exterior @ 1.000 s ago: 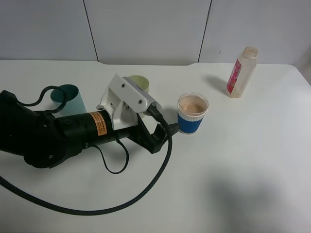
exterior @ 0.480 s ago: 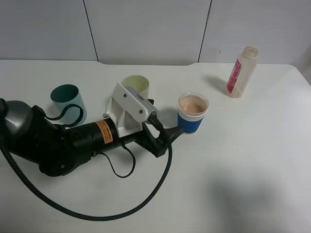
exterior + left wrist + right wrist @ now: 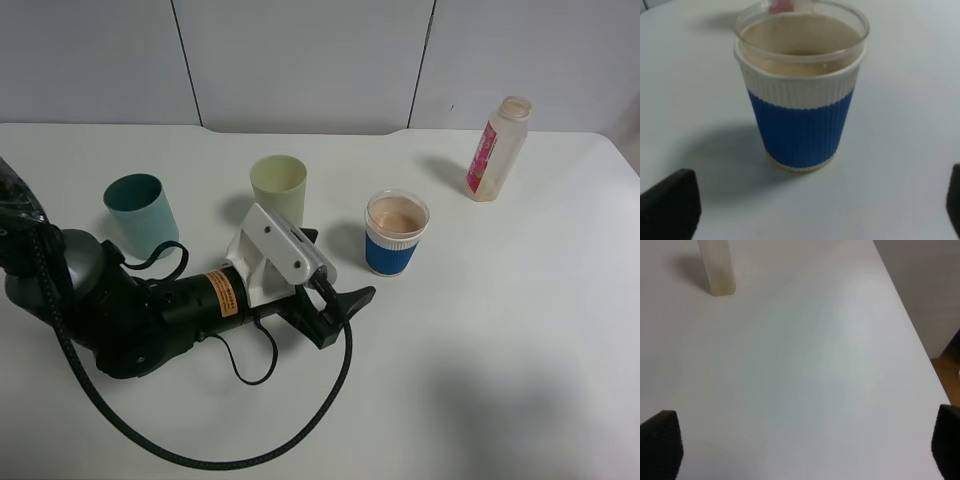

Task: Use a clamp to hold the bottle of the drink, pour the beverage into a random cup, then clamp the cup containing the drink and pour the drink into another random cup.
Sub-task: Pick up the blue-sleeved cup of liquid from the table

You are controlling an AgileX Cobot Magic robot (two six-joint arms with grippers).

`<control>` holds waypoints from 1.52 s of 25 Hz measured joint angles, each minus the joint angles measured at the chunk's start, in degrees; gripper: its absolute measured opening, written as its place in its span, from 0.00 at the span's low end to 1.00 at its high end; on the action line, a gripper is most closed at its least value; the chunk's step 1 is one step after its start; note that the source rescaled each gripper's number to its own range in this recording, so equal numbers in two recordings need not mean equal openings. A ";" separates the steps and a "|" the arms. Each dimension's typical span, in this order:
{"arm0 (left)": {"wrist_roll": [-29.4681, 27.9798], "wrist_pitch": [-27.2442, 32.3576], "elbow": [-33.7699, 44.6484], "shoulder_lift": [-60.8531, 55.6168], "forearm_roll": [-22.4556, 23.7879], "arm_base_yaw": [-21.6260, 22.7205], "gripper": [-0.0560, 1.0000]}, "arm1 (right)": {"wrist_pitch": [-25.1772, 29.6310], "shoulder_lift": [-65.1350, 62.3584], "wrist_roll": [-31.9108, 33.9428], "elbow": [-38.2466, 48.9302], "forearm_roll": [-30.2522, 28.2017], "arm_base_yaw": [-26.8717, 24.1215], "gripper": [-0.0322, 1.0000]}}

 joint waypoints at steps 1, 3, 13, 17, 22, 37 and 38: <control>0.08 -0.05 0.00 0.09 0.00 0.00 1.00 | 0.00 0.00 0.00 0.00 0.00 0.00 1.00; 0.12 -0.19 0.00 0.09 0.00 0.00 1.00 | 0.00 0.00 0.00 0.00 0.00 0.00 1.00; 1.62 -0.26 -0.55 1.35 -0.01 0.00 1.00 | 0.00 0.00 0.00 0.00 0.00 0.00 1.00; 1.62 -0.26 -2.02 2.95 -0.01 0.00 1.00 | 0.00 0.00 0.00 0.00 0.00 0.00 1.00; 1.62 -0.26 -7.38 6.59 1.62 0.00 1.00 | 0.00 0.00 0.00 0.00 0.00 0.00 1.00; 1.44 -0.26 -13.54 10.87 1.97 0.00 1.00 | 0.00 0.00 0.00 0.00 0.00 0.00 1.00; 1.44 -0.26 -13.69 10.96 1.97 0.00 1.00 | 0.00 0.00 0.00 0.00 0.00 0.00 1.00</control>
